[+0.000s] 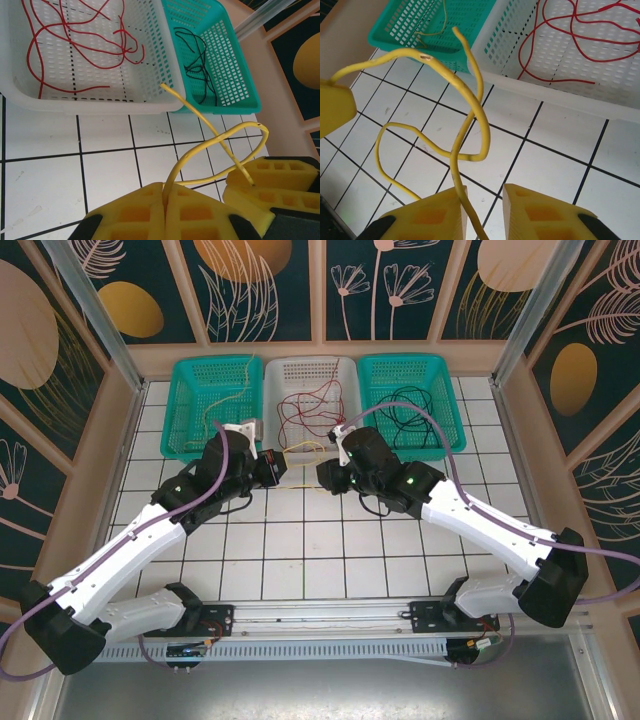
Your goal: Untangle the cables
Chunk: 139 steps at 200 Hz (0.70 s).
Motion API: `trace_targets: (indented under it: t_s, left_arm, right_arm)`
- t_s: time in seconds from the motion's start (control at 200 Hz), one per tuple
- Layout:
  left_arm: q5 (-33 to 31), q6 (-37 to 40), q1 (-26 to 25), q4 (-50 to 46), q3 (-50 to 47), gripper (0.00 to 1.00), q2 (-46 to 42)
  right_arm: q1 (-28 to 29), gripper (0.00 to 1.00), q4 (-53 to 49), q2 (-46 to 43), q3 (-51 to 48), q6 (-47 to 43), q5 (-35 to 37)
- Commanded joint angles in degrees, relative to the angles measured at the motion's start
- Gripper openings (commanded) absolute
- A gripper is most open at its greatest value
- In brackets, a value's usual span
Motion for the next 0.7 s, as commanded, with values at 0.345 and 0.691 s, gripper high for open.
trace_targets:
  t_s: [0.345,0.691]
  left_arm:
    - [-12.7,-1.4,7.5,0.5,2.6,0.00,0.4]
    - [-14.1,-0.5,15.8,0.8,0.2,0.00,3.3]
  right_arm:
    - [7.1,0.00,-0.4,-5.1,-1.4,-1.5,1.9]
    - [15.4,0.00,1.0,-15.9,-1.7,-4.7,5.2]
